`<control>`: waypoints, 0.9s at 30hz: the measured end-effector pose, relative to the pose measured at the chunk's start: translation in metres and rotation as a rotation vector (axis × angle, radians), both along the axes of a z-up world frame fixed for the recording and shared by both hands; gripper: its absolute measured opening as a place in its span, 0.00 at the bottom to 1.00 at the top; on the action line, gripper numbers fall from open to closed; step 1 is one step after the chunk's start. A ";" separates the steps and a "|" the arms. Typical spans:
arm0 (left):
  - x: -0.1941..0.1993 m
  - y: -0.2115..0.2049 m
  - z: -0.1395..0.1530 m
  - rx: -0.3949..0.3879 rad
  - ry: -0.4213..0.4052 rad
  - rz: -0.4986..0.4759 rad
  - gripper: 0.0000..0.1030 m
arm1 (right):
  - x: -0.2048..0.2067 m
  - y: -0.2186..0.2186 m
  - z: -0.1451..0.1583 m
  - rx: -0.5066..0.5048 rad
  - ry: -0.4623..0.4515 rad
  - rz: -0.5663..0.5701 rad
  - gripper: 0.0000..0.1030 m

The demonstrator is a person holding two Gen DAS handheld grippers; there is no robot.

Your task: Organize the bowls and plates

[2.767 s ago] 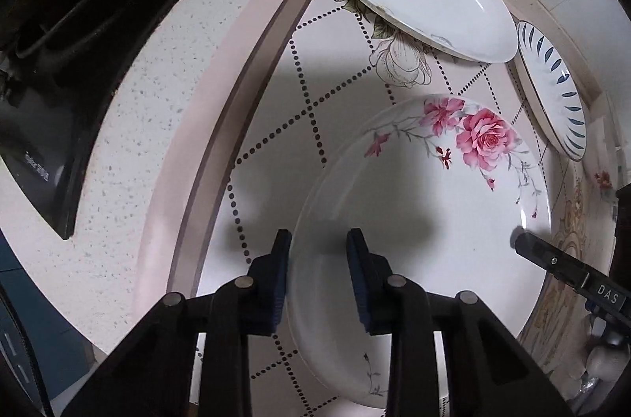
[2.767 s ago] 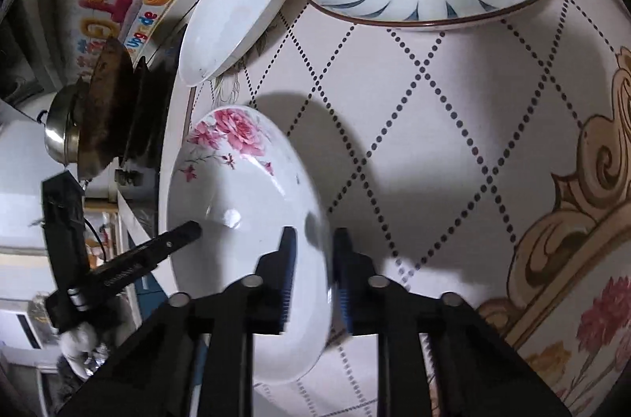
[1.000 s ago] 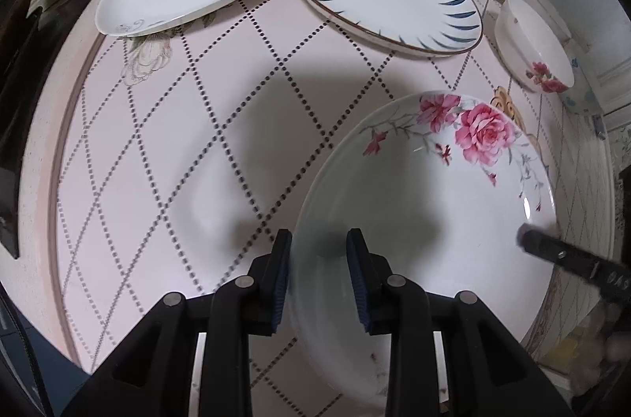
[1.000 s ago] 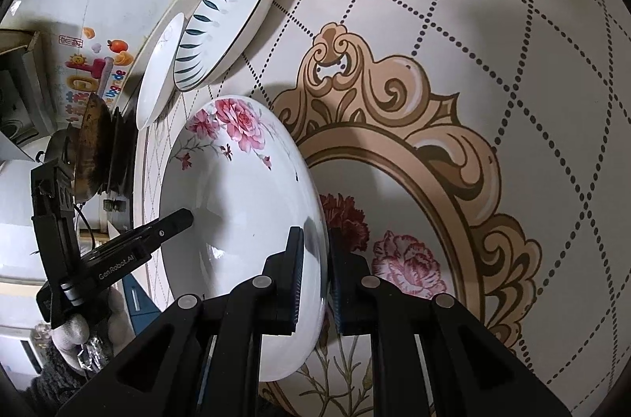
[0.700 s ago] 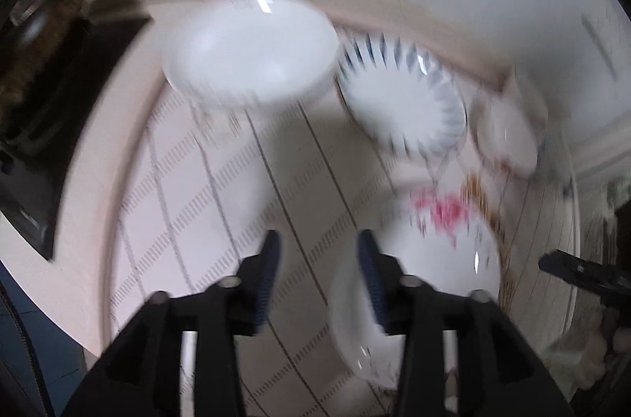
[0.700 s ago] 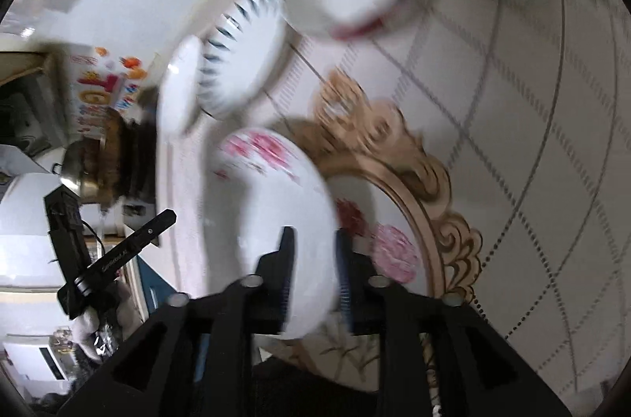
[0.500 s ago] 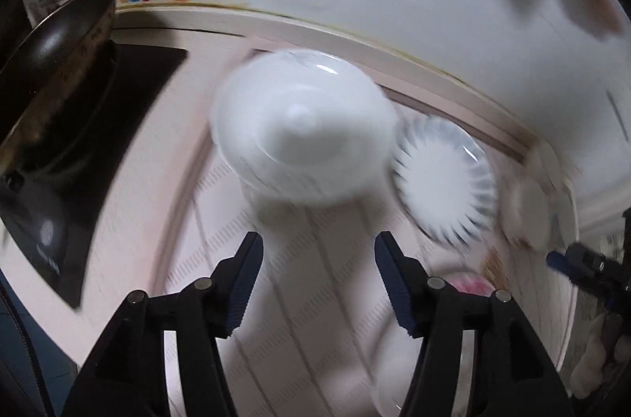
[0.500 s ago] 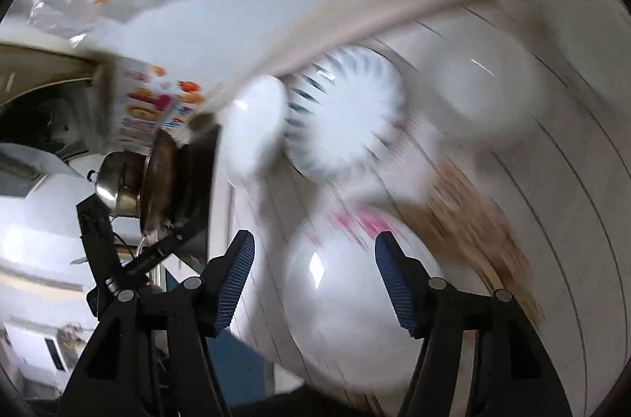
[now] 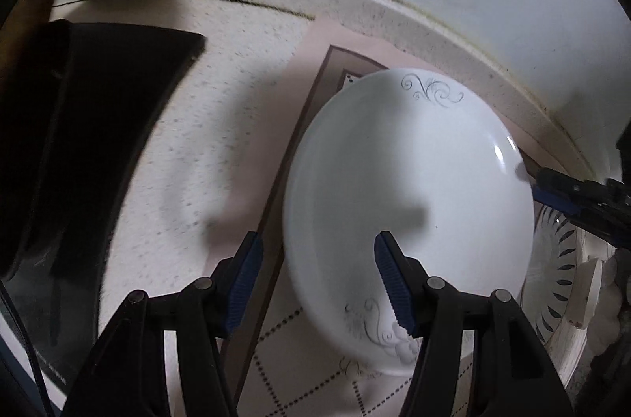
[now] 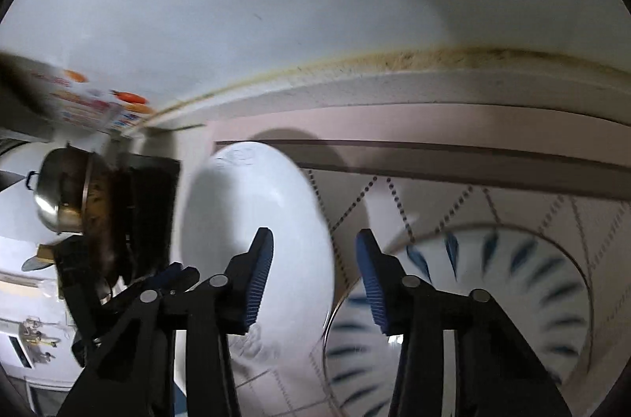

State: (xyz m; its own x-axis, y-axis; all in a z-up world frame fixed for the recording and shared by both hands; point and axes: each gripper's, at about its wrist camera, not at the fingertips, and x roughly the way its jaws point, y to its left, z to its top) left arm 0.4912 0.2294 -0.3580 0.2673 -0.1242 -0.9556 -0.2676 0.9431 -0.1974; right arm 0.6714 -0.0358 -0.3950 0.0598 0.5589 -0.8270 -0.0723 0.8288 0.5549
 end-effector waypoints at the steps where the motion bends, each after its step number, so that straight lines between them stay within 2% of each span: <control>1: 0.001 -0.002 -0.002 0.004 0.001 -0.010 0.36 | 0.004 0.003 -0.007 0.004 0.017 -0.002 0.36; 2: 0.001 -0.004 -0.004 0.011 0.007 -0.022 0.30 | 0.006 0.005 -0.013 0.011 0.032 -0.002 0.30; 3: 0.001 -0.005 -0.005 0.029 0.007 -0.027 0.29 | 0.009 0.007 -0.019 0.019 0.047 -0.002 0.23; 6: -0.003 -0.007 -0.005 0.057 -0.011 -0.038 0.26 | 0.011 0.014 -0.028 0.020 0.054 0.017 0.13; 12: -0.004 -0.004 -0.001 0.041 -0.026 -0.024 0.22 | 0.012 0.025 -0.034 -0.006 0.015 0.036 0.13; 16: -0.009 0.000 0.017 0.046 -0.048 -0.028 0.22 | 0.012 0.022 -0.026 0.004 -0.002 0.037 0.13; 21: -0.026 0.001 0.052 0.055 -0.088 -0.041 0.22 | 0.007 0.014 -0.002 0.011 -0.024 0.043 0.13; 27: -0.046 -0.027 0.100 0.070 -0.144 -0.089 0.22 | -0.019 -0.009 0.036 0.034 -0.044 0.039 0.13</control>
State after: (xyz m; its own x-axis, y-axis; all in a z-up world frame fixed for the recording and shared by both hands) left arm 0.4451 0.2024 -0.2580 0.3933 -0.0878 -0.9152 -0.1562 0.9746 -0.1606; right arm 0.6522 -0.0445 -0.3592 0.0739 0.5895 -0.8044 -0.1290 0.8054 0.5785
